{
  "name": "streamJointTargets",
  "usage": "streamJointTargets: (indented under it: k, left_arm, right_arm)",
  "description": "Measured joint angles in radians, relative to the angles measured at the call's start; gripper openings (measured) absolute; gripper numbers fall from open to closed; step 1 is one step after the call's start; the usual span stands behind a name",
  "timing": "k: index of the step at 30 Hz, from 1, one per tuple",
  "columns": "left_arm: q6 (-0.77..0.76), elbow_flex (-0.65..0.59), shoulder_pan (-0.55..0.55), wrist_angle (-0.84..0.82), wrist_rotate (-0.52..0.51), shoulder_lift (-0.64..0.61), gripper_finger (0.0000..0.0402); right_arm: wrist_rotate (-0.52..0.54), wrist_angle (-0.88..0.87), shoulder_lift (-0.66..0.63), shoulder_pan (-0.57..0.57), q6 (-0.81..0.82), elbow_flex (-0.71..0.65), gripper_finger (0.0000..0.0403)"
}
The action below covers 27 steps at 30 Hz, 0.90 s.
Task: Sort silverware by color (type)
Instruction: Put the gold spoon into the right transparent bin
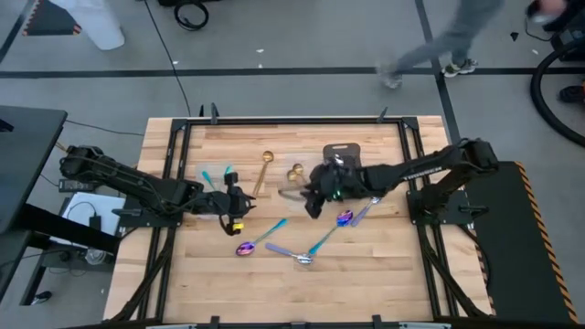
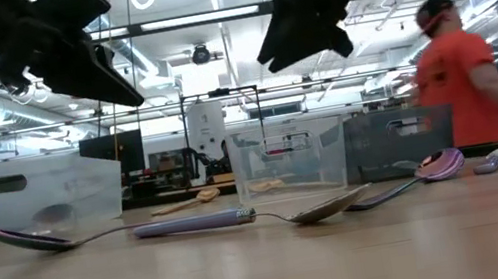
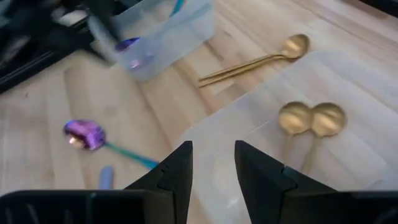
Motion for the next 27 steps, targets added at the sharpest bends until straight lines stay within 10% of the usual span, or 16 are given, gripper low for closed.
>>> streamJointTargets:
  k: [16,27]
  left_arm:
    - [-0.193,0.001,0.194,0.05,-0.004,0.039,0.0105]
    - [-0.209,0.068,0.262,0.042,0.032,0.211,0.0105]
  right_arm:
    - [0.446,0.291,0.086,0.26,0.105,-0.153,0.013]
    - [0.486,0.354,0.133,0.269,0.11,-0.18,0.013]
